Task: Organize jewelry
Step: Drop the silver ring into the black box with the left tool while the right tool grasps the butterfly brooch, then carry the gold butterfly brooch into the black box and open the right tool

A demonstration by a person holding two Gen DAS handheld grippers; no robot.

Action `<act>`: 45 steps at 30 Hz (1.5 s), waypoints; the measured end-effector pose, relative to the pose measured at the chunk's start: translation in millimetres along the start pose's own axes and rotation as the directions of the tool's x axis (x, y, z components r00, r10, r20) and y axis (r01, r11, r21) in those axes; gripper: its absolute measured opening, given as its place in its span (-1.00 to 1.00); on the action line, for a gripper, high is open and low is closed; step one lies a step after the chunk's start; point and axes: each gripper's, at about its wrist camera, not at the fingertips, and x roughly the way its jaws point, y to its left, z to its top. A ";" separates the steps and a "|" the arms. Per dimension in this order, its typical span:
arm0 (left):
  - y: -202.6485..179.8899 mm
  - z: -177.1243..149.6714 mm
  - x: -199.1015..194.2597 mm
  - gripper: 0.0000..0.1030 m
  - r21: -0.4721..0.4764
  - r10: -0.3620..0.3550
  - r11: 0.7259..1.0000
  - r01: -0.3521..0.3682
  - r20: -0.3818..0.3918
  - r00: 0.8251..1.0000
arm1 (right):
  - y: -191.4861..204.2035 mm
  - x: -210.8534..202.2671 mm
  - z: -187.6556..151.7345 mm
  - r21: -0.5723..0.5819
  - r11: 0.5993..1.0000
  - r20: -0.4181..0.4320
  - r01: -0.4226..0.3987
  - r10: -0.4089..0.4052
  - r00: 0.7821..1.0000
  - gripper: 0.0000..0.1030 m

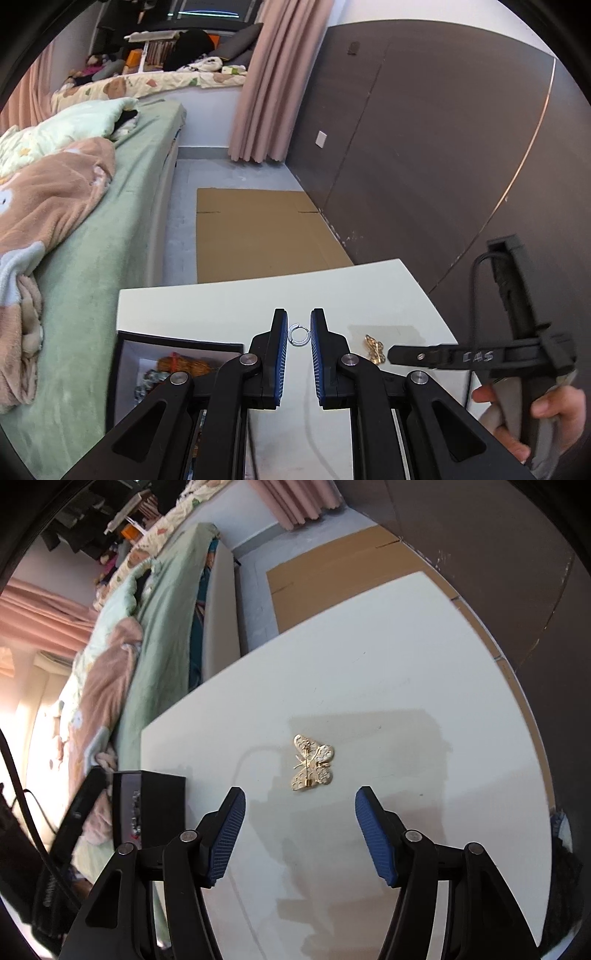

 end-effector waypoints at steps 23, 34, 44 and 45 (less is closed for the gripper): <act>39.3 -1.9 -12.2 -0.75 -0.050 0.065 0.997 -0.066 -0.026 0.998 | 31.2 23.7 9.8 -0.113 0.955 0.068 0.275 -0.268 0.961 -0.70; 38.5 -9.1 -6.4 -0.75 -0.064 0.098 0.993 -0.101 -0.055 0.994 | 17.3 4.3 -0.9 -0.083 0.976 0.085 0.201 -0.194 0.977 -0.70; 55.9 -16.1 -1.8 -0.74 -0.168 0.111 0.977 -0.130 -0.116 0.987 | 27.7 -16.9 -14.4 -0.104 0.991 0.131 0.085 -0.071 0.989 -0.70; 57.0 -16.5 -4.4 -0.73 -0.178 0.108 0.976 -0.126 -0.108 0.988 | 30.7 -19.5 -15.5 -0.111 0.991 0.138 0.069 -0.054 0.989 -0.70</act>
